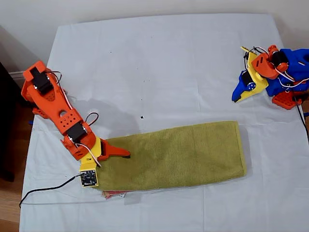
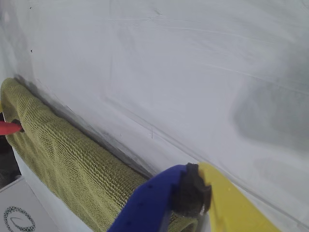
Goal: Fold the towel.
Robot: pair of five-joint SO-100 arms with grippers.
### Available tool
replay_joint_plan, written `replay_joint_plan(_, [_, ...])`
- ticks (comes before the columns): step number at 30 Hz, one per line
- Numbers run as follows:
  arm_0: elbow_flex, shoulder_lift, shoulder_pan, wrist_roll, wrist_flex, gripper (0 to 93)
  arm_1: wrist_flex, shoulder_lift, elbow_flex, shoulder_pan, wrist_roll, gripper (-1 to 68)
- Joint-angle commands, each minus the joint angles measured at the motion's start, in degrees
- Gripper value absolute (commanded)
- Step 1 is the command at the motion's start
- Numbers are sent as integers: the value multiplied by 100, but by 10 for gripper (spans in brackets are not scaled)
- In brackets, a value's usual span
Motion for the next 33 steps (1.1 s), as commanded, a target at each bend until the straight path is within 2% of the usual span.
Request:
replay_joint_plan(1, [-352,431,-185,9,53,637,9,1274,554,26,-26,1])
replay_joint_plan(7, [-255,475,-176,-35,9,554,9,1274,554,26,-26,1])
replay_joint_plan(12, [-149,475,-167,-141,-132,441,9,1274,554,26,-26,1])
replay_joint_plan(28, [141,422,-97,-343,-492,409,9,1274,554,26,-26,1])
replay_joint_plan(31, [202,413,-88,-378,-598,319,9,1274,554,26,-26,1])
replay_joint_plan(33, [202,422,-114,-422,-615,167,9,1274,554,26,-26,1])
